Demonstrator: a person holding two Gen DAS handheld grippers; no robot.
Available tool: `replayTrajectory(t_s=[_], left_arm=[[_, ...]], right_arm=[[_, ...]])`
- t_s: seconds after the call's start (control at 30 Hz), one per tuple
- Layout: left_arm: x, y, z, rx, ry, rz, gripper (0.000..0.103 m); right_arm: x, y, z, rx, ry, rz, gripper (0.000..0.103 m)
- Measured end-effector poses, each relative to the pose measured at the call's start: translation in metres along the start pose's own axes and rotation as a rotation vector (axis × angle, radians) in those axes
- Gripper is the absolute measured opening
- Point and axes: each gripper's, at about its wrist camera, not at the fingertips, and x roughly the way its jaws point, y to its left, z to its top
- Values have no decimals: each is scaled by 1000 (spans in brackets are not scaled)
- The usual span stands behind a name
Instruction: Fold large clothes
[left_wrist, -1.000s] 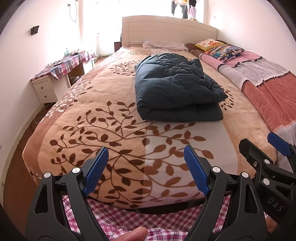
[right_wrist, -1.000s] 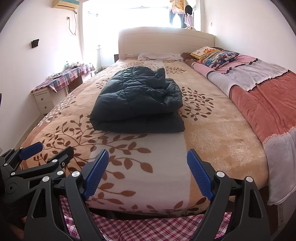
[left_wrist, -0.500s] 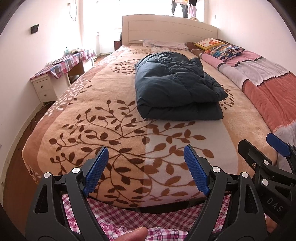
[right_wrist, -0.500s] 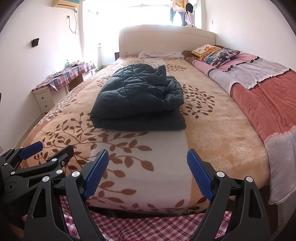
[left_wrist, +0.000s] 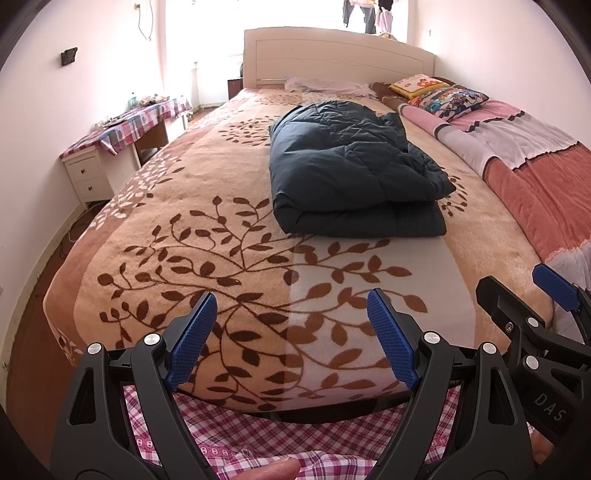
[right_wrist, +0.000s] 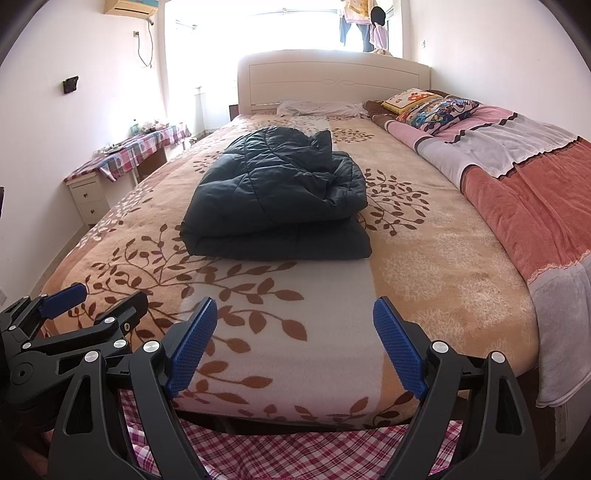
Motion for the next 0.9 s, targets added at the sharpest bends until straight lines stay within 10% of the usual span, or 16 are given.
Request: replayTrajectory(t_s=[0.9], left_arm=[[1,0,-2,1,2,-1,82]], right_arm=[[0,1,0,2,2,-3,84]])
